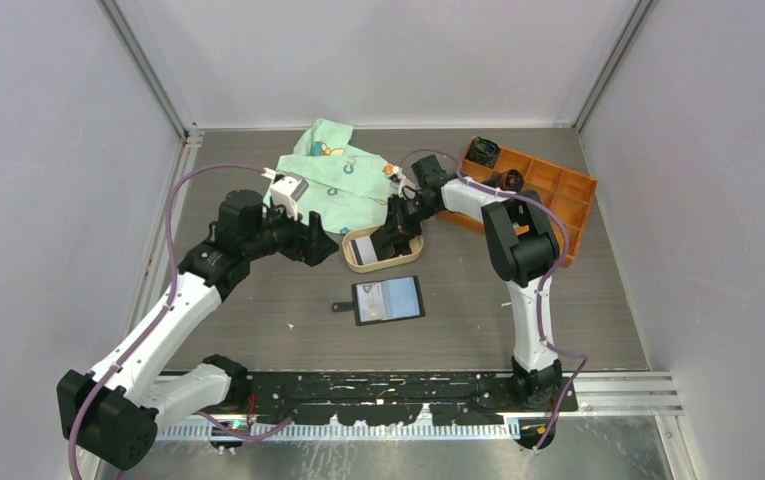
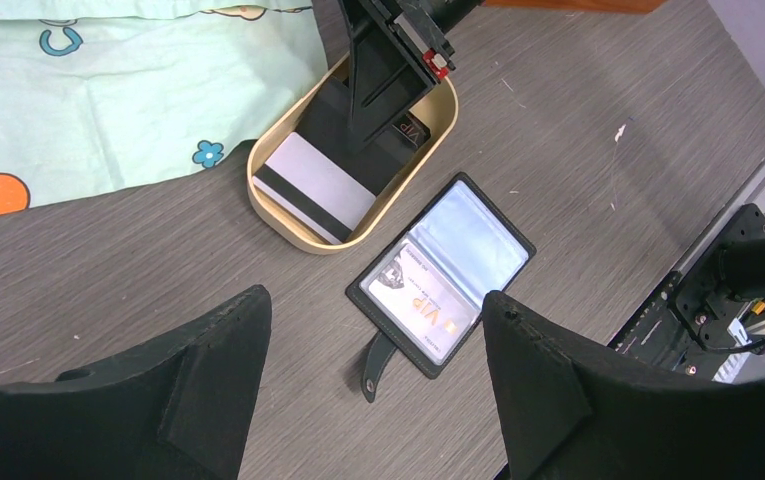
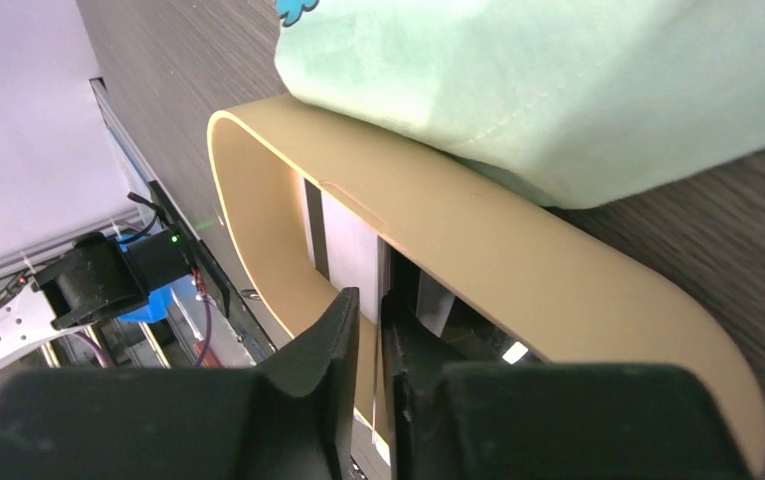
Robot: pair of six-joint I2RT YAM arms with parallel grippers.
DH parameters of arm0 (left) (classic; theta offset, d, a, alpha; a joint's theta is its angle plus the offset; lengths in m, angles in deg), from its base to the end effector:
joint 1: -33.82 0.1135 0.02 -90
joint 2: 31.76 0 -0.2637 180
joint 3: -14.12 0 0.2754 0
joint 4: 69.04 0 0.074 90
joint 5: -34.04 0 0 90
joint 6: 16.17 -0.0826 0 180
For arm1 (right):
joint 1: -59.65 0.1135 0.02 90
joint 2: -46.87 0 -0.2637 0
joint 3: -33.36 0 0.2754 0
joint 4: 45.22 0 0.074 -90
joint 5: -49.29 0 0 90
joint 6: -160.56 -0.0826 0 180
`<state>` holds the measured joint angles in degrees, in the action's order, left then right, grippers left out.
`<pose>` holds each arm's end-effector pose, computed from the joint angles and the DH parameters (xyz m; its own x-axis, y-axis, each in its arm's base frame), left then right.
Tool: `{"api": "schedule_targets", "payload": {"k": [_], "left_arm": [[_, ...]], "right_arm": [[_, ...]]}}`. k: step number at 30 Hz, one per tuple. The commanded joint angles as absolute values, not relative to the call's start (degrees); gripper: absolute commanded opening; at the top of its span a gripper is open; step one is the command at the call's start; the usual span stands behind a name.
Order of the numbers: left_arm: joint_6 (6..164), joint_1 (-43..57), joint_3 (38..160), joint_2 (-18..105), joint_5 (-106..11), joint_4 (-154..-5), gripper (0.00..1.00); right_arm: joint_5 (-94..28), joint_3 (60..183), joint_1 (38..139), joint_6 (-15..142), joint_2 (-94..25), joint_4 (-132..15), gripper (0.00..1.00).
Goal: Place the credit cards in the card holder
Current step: Pick up the credit card from the storage box.
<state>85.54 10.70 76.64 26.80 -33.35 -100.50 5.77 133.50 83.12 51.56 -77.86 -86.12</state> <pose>0.2547 -0.1433 0.2881 -0.5530 0.0324 -0.8325 0.5758 0.7370 -0.3539 0.4118 0.2441 0.0965 -0.9683 -0.1760 -0.1774 -0.2485 0.6019 0.7589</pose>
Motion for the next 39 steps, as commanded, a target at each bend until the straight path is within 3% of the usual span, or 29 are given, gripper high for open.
{"api": "schedule_targets", "payload": {"k": [1, 5, 13, 14, 16, 18, 23, 28, 35, 37, 39], "left_arm": [[84.99, 10.72, 77.62, 26.03, -31.81, -97.12, 0.77], [84.99, 10.79, 77.60, 26.13, -31.54, -97.18, 0.77], [85.08, 10.77, 77.59, 26.13, -31.19, -96.90, 0.77], [85.08, 10.74, 77.59, 26.08, -31.05, -96.91, 0.77], [85.08, 10.74, 77.59, 26.10, -30.88, -96.72, 0.77], [85.17, 10.79, 77.59, 26.20, -30.78, -96.79, 0.77], [85.17, 10.79, 77.41, 26.12, -30.51, -96.65, 0.77], [85.17, 10.79, 77.50, 26.39, -30.12, -96.62, 0.77], [85.35, 10.76, 77.50, 26.81, -29.32, -96.39, 0.77], [85.43, 10.79, 77.59, 27.01, -28.86, -96.31, 0.77], [85.72, 10.78, 77.53, 27.08, -27.94, -96.10, 0.77]], "right_arm": [[4.51, 135.51, 82.55, 52.79, -74.87, -86.85, 0.16], [4.67, 135.51, 82.10, 53.28, -74.35, -87.13, 0.01], [8.29, 134.52, 81.18, 54.18, -71.01, -85.77, 0.01], [8.71, 134.32, 81.18, 54.02, -71.00, -85.42, 0.02], [8.90, 134.19, 81.16, 53.76, -71.42, -85.15, 0.17], [8.42, 134.26, 81.18, 53.69, -72.12, -85.40, 0.25], [6.05, 135.21, 81.14, 54.25, -74.31, -87.36, 0.26], [3.25, 136.27, 81.18, 55.92, -75.56, -89.59, 0.20], [3.23, 136.60, 82.04, 56.05, -76.19, -89.75, 0.23], [2.90, 136.94, 82.53, 56.11, -76.37, -89.88, 0.20], [2.88, 137.58, 82.61, 56.17, -75.99, -90.16, 0.05]]}}
